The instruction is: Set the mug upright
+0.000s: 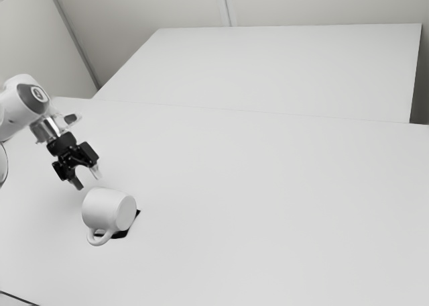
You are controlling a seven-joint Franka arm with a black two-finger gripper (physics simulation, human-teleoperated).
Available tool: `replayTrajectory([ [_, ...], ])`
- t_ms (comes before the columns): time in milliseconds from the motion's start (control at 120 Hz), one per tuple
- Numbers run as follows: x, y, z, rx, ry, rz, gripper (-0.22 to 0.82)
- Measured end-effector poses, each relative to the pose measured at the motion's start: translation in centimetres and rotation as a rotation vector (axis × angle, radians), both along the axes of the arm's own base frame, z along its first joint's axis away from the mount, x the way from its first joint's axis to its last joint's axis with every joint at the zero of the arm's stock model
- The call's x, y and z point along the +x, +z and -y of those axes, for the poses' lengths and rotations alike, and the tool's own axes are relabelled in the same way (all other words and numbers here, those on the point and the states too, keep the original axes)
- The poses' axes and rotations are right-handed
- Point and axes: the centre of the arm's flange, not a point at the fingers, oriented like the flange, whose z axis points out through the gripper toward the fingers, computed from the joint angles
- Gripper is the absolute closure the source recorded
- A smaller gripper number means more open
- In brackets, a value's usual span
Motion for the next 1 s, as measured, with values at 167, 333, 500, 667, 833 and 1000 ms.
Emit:
replayTrajectory([
  [167,-1.5,-2.3,0.4,-0.100,0.057,-0.058,0.00],
  [333,-2.6,-3.6,0.9,-0.183,0.101,-0.105,0.00],
  [500,-3.6,-4.6,1.7,-0.271,0.145,-0.156,0.00],
  [667,-4.8,-5.3,1.9,-0.328,0.190,-0.193,0.28],
  [833,-5.6,-5.5,1.6,-0.343,0.218,-0.215,0.59],
  [1000,-5.5,-4.6,1.7,-0.341,0.212,-0.205,0.68],
])
